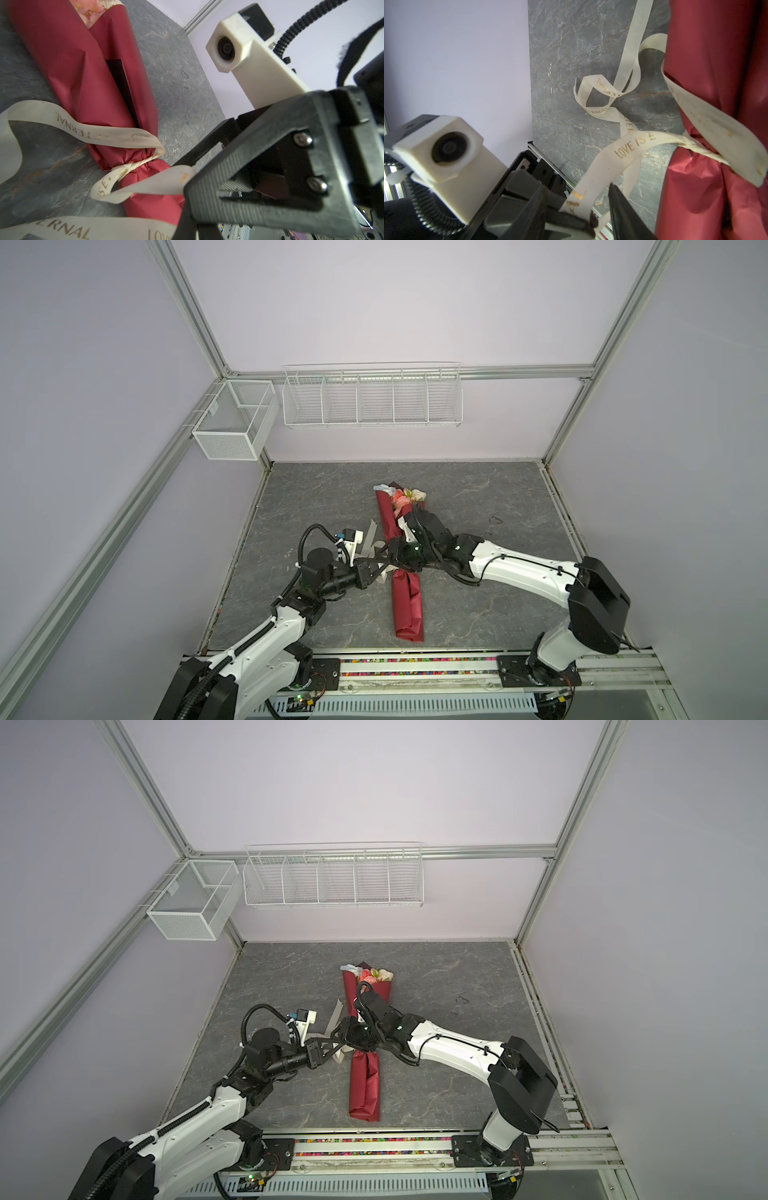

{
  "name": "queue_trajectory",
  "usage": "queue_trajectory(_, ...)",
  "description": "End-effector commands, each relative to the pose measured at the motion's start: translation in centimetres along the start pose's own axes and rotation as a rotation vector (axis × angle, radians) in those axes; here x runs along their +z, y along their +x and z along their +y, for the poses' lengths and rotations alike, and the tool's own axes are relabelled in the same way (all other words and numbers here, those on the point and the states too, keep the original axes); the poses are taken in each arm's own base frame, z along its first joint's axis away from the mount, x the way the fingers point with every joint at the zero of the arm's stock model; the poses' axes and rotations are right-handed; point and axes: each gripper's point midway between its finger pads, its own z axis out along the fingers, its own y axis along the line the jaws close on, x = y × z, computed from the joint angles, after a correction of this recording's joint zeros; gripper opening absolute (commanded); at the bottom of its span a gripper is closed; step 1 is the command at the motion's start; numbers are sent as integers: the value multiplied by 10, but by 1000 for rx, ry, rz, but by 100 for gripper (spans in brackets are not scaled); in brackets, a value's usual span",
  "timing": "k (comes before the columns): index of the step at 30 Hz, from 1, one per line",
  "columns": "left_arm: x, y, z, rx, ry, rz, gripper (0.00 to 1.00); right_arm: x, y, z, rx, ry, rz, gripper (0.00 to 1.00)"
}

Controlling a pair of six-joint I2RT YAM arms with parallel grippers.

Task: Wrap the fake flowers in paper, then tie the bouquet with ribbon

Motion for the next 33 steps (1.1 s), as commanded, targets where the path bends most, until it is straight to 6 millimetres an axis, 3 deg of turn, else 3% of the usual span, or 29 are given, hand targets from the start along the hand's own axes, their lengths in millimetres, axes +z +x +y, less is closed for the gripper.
queue_trajectory(1, 2, -15, -17, 64, 49, -25, 2, 2, 0, 17, 7, -51, 14, 45)
queue_trajectory(3, 2, -13, -17, 61, 49, -18, 3, 2, 0, 17, 4, -50, 18, 31)
queue_trajectory(6, 1, -13, -18, 63, 45, -19, 3, 1, -1, 15, 2, -44, 11, 21)
queue_trajectory(11, -3, -16, -17, 75, 21, -35, 5, -3, -2, 12, -18, -24, -4, 9)
queue_trajectory(14, -5, -16, -15, 76, -7, -35, 10, -6, -5, 9, -23, -20, -27, 7)
queue_trajectory(18, -11, -16, -14, 68, -56, -24, 42, -8, -7, 3, -28, -15, -46, 7)
queue_trajectory(21, -21, -20, -10, 55, -128, -56, 57, -10, -9, -4, -27, 0, -66, 7)
queue_trajectory(24, -42, -27, 10, 8, -281, -145, 66, -10, -10, -10, -33, 22, -74, 7)
queue_trajectory(27, -72, -28, 57, -112, -579, -223, 67, -10, -10, -10, -43, 22, -74, 7)
queue_trajectory(33, -75, -33, 109, -277, -760, -144, 66, -10, -10, -11, -64, 33, -71, 7)
